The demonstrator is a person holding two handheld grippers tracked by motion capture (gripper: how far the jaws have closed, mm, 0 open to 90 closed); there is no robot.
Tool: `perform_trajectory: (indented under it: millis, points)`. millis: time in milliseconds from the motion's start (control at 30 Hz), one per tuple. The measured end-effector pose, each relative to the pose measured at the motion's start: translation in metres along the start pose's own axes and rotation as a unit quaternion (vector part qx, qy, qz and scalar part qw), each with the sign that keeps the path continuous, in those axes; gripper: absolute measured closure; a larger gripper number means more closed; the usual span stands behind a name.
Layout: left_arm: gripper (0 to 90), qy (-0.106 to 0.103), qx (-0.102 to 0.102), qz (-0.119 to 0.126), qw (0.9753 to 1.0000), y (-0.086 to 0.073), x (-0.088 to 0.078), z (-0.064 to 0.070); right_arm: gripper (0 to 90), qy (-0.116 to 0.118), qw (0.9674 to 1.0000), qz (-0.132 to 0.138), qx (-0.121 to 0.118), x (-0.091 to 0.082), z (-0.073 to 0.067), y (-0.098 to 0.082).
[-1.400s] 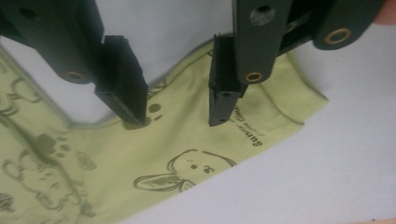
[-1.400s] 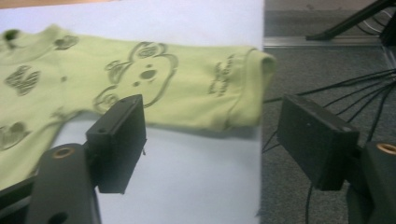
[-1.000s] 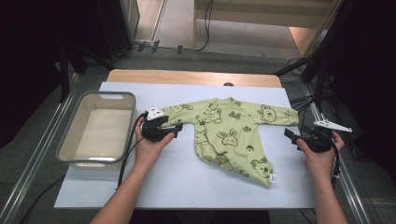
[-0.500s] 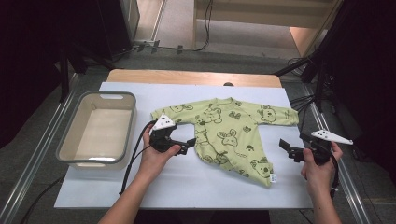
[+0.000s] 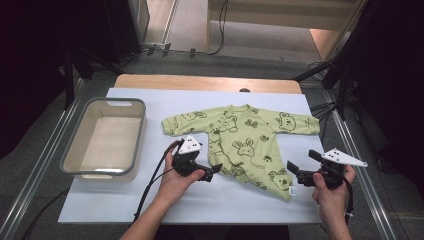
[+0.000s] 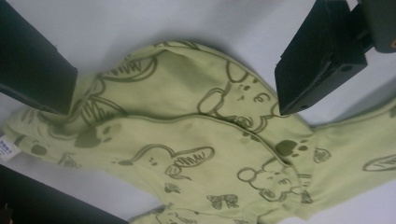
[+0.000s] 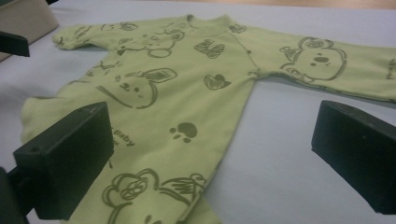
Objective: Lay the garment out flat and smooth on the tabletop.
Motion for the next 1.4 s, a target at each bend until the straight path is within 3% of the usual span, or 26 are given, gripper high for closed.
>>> perform_trajectory:
  millis: [167, 333, 433, 700, 900, 967, 1167, 1267, 1400]
  points:
    - [2.1, -0.009, 0.007, -0.007, 0.9999, -0.006, 0.005, 0.009, 0.0, 0.015, 0.9998, -0.013, -0.007, 0.007, -0.015, -0.006]
    - [13.8, 0.01, 0.029, -0.033, 0.999, -0.012, 0.011, 0.019, 0.0, 0.033, 0.9989, -0.032, -0.01, 0.007, -0.032, -0.017]
    - [21.1, 0.031, 0.044, -0.047, 0.9974, -0.014, 0.015, 0.021, 0.0, 0.042, 0.9978, -0.041, -0.03, 0.007, -0.043, -0.022]
    - [41.6, 0.009, 0.056, -0.064, 0.9963, -0.019, 0.021, 0.027, 26.9, 0.07, 0.9954, -0.053, -0.038, 0.013, -0.059, -0.037]
    - [49.6, 0.033, 0.066, -0.069, 0.9949, -0.019, 0.028, 0.032, 47.1, 0.07, 0.9925, -0.076, -0.065, 0.026, -0.072, -0.041]
    - [53.0, 0.038, 0.068, -0.068, 0.9947, -0.019, 0.03, 0.032, 53.1, 0.061, 0.9919, -0.081, -0.077, 0.028, -0.075, -0.043]
    - [67.7, 0.052, 0.066, -0.074, 0.9937, -0.018, 0.033, 0.03, 80.9, 0.061, 0.9915, -0.08, -0.082, 0.029, -0.073, -0.042]
    - [80.3, 0.051, 0.065, -0.073, 0.9939, -0.016, 0.033, 0.028, 85.7, 0.065, 0.9914, -0.076, -0.085, 0.027, -0.073, -0.038]
    - [84.1, 0.049, 0.066, -0.069, 0.9942, -0.011, 0.033, 0.026, 86.1, 0.072, 0.9917, -0.069, -0.081, 0.026, -0.071, -0.03]
Point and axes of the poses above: each handheld gripper's, and its own axes: x roughly forward along the jaws, y roughly out of its top, z roughly to its right, the point moved 1 cm from there along x, roughly forward along the jaws, and after that the axes turned 5 degrees about y, right-handed, at the moved point
